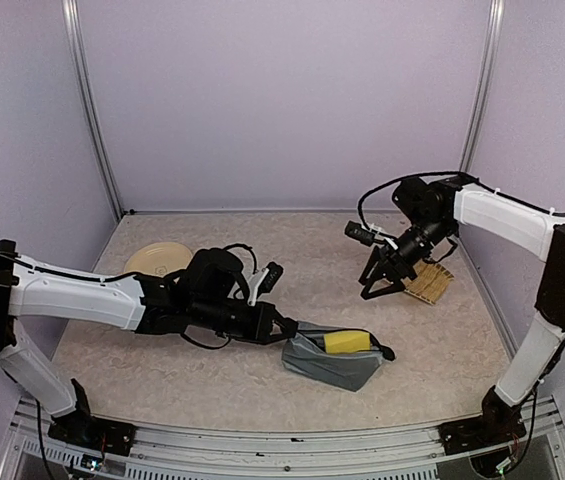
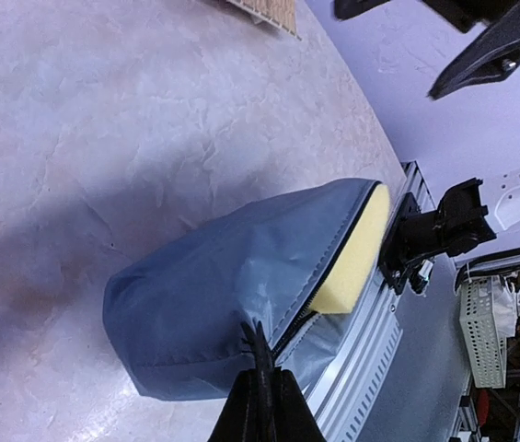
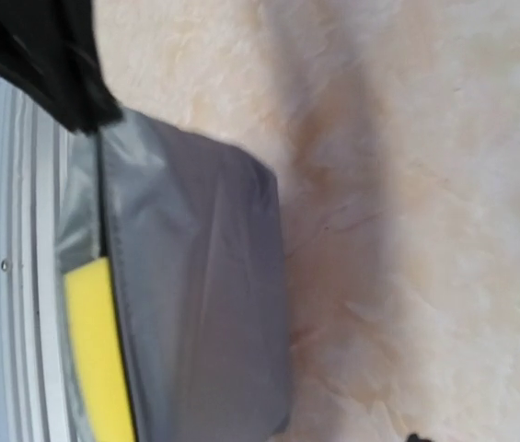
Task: Sort the hair-cutting tools
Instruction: Pass from the right arm to the left, then adjust the sponge in the kit bag.
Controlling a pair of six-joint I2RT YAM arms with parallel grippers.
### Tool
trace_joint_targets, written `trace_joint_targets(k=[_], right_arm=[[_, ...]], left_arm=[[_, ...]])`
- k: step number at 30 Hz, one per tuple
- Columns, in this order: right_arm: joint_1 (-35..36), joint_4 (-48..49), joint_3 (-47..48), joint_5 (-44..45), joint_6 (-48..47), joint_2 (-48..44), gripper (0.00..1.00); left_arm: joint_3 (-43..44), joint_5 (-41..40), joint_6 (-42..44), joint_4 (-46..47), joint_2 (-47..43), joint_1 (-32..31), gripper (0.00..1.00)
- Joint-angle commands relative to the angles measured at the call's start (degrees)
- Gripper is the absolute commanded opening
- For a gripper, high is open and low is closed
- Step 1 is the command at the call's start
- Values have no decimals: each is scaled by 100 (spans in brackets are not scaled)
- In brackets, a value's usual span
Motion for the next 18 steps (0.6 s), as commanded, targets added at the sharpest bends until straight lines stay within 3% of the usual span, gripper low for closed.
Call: trace_joint_targets(k=[1, 18], right_arm=[[377, -329, 92, -141, -186, 636, 68], [1152, 76, -267, 278, 22, 1034, 75]], left_arm=[[-34, -213, 132, 551, -261, -16, 0], [-91, -200, 97, 722, -137, -54, 0]])
